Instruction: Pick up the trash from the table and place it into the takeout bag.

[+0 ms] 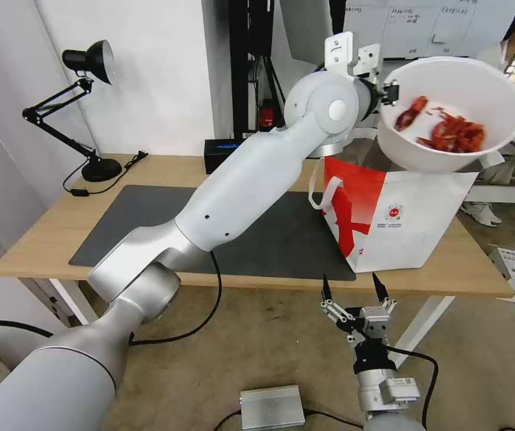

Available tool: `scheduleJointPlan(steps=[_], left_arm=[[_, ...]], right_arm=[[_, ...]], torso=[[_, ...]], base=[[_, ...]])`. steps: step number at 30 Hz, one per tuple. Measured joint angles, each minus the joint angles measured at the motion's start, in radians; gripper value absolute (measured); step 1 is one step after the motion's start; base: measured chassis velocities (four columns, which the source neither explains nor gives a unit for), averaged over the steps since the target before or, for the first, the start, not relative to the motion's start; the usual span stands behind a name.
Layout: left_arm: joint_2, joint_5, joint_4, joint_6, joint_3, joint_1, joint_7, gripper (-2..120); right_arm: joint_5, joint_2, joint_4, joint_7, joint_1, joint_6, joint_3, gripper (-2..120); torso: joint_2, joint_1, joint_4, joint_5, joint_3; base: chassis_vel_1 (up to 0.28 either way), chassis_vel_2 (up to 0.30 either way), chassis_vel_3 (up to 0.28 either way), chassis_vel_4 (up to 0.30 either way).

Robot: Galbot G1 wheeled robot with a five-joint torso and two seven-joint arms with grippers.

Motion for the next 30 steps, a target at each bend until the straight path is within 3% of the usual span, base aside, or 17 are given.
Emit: scheduleJointPlan(steps=[18,30], left_arm=[[0.000,-0.004,0.046,-0.045,0.094,-0.008,-0.212,0],[0.000,0.023,0.044,-0.025,0.133,0.018,-0.244,0]], right_arm=[[0.000,0.000,0.000,0.000,0.000,0.000,0.000,100],[0.000,0.000,0.000,0.000,0.000,0.000,0.000,100]], torso=[[0.000,0.000,0.0000,0.0000,0.000],[0.000,0.000,0.0000,0.0000,0.000]], base=[[0.000,0.000,0.000,0.000],[0.000,0.000,0.000,0.000]])
